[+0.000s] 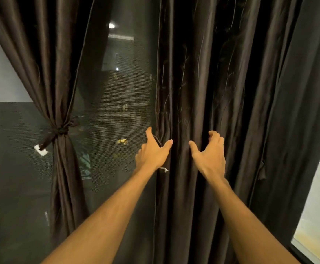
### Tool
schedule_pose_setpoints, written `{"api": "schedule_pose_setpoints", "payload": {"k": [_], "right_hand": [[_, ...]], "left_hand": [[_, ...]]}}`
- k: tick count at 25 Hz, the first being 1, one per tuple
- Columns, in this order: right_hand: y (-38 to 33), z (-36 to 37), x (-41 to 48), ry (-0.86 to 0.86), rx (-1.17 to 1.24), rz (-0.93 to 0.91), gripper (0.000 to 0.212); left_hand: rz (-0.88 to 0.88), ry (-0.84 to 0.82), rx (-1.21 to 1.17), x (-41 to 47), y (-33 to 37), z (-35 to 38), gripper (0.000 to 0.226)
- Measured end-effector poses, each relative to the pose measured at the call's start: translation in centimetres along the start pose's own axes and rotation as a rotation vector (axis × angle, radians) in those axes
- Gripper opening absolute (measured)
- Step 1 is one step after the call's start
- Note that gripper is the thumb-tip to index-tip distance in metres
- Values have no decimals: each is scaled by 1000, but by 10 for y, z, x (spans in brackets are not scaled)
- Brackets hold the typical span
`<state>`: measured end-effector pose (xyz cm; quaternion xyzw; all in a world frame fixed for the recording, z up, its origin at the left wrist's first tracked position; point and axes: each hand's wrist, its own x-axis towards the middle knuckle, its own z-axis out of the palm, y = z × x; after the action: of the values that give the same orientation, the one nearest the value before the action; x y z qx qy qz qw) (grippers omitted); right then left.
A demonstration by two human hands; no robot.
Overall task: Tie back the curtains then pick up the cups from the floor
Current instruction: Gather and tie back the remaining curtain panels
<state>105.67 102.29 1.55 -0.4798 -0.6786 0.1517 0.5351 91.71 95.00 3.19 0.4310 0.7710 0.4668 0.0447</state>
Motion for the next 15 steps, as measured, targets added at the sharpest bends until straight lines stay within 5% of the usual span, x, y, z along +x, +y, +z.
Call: {"api": "schedule_pose_setpoints", "payload": {"k": [4, 8, 12, 15], "right_hand": [[2, 3, 18, -240, 72, 57, 79], [9, 12, 21, -375, 18, -16, 65], [24, 21, 21, -513, 15, -157, 76], [29, 19, 20, -592, 105, -230, 53]], "left_hand": [[38, 41, 38, 3, 6, 13, 62], [44, 87, 36, 1, 20, 29, 61], [18, 150, 77, -6, 45, 57, 49], [15, 186, 138, -13, 63, 76, 41]]}}
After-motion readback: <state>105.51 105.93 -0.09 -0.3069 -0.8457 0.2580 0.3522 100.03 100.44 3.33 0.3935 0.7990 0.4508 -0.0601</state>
